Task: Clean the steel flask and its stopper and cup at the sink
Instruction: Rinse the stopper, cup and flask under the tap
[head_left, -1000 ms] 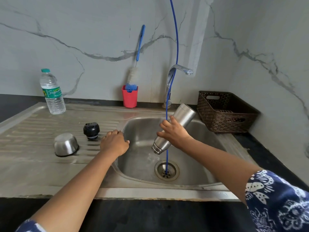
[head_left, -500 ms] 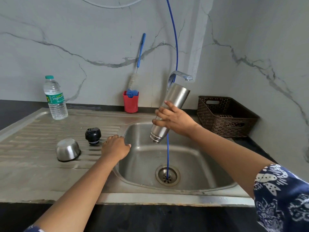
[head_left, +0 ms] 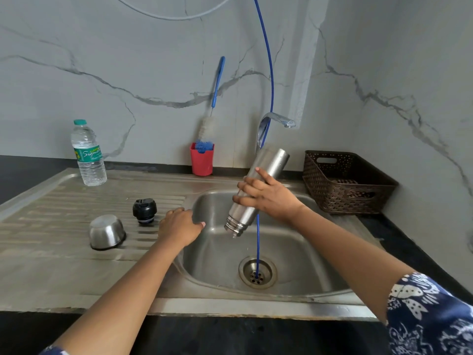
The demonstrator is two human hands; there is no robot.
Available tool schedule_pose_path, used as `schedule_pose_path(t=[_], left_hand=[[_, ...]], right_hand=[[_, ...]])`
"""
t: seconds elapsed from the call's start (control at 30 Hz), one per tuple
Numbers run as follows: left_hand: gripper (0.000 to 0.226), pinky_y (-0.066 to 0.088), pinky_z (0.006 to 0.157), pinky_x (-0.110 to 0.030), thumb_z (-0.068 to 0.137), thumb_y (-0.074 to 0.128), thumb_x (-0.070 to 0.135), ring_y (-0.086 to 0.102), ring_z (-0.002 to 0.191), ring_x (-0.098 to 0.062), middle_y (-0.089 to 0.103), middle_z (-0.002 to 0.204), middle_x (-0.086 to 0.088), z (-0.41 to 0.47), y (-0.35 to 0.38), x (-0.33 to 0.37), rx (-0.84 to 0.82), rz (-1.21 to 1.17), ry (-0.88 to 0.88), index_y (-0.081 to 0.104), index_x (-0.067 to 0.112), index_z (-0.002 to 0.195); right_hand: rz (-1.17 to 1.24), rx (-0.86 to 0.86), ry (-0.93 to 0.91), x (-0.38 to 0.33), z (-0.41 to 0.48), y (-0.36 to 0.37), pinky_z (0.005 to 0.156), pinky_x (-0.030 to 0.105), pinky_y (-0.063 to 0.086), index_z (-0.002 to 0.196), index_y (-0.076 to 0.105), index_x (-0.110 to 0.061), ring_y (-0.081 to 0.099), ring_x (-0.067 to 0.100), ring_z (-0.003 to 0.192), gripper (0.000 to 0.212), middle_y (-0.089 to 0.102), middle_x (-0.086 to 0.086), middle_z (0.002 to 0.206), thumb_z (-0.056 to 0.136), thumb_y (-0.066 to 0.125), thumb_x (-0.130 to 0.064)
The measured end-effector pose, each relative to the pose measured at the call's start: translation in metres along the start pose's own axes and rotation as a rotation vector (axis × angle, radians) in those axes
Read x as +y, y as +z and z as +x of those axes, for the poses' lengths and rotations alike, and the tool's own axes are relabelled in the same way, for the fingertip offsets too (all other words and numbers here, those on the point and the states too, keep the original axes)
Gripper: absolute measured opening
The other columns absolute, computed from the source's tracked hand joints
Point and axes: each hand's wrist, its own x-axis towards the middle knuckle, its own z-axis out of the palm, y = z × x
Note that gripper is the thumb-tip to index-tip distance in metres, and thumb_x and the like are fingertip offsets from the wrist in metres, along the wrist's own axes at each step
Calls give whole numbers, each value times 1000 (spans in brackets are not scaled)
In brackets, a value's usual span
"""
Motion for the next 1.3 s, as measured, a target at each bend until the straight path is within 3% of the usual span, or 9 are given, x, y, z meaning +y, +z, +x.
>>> schedule_pose_path(t=[0.2, 0.33, 0.53, 0.63, 0.73, 0.8, 0.97, 1.1, 1.3], left_hand=[[62, 43, 89, -8, 81, 70, 40, 58, 106, 8, 65, 115, 18, -18, -22, 27, -263, -1008, 230, 50, 20, 136], [31, 51, 80, -16, 87, 65, 14, 66, 100, -9, 73, 105, 3, -19, -22, 42, -393, -1192, 293, 60, 21, 116], [85, 55, 74, -26, 45, 92, 46, 68, 96, -21, 72, 106, -9, -15, -12, 37, -429, -1322, 255, 62, 11, 116], [93, 56, 73, -27, 38, 94, 47, 69, 95, -21, 72, 107, -10, -13, -10, 31, -448, -1350, 230, 61, 9, 117], [94, 56, 71, -28, 37, 95, 47, 69, 93, -21, 72, 106, -11, -15, -10, 30, -457, -1364, 217, 61, 8, 116], [94, 55, 67, -26, 37, 95, 46, 70, 91, -20, 72, 105, -11, -16, -11, 30, -447, -1376, 217, 61, 8, 116], [94, 56, 75, -29, 41, 94, 40, 68, 100, -23, 69, 113, -12, -16, -17, 25, -412, -1350, 224, 58, 9, 122], [80, 50, 95, -37, 46, 87, 29, 65, 108, -25, 71, 112, -7, -13, -21, 25, -337, -1286, 209, 60, 13, 120], [66, 52, 86, -27, 49, 91, 28, 68, 99, -18, 72, 104, -2, -9, -41, 28, -106, -1200, 182, 62, 23, 108]], right_hand=[[51, 166, 20, 25, -3, -5, 113, 50, 18, 131, 45, -27, 50, 27, 124, 69, 56, 3, 129, 72, 75, -9], [2, 226, -32, 24, 3, -11, 114, 49, 19, 134, 40, -26, 48, 26, 127, 65, 54, 3, 132, 78, 68, -9], [112, 248, 63, 21, 7, -13, 114, 51, 14, 146, 29, -25, 37, 28, 135, 75, 43, 5, 145, 80, 57, -3], [685, 136, 666, 41, 9, -16, 116, 51, 14, 150, 23, -21, 25, 27, 142, 93, 28, 7, 154, 72, 72, -4], [1809, 63, 1026, 58, 9, -30, 103, 38, 39, 140, 40, -18, 55, 20, 116, 57, 54, 5, 135, 88, 64, -12], [2158, -31, 1067, 62, 10, -35, 95, 45, 48, 124, 55, -19, 65, 19, 94, 35, 65, 0, 113, 92, 59, -31], [2090, -236, 1077, 59, 38, -52, 88, 41, 52, 120, 53, -18, 64, 20, 96, 58, 66, 2, 109, 73, 76, -43], [2036, -114, 1090, 56, 64, -68, 71, 31, 55, 117, 54, -16, 66, 19, 92, 56, 68, 2, 103, 70, 82, -27], [1952, -71, 968, 55, 85, -87, 68, 24, 49, 129, 46, -17, 60, 11, 93, 72, 61, -1, 111, 68, 84, -24]])
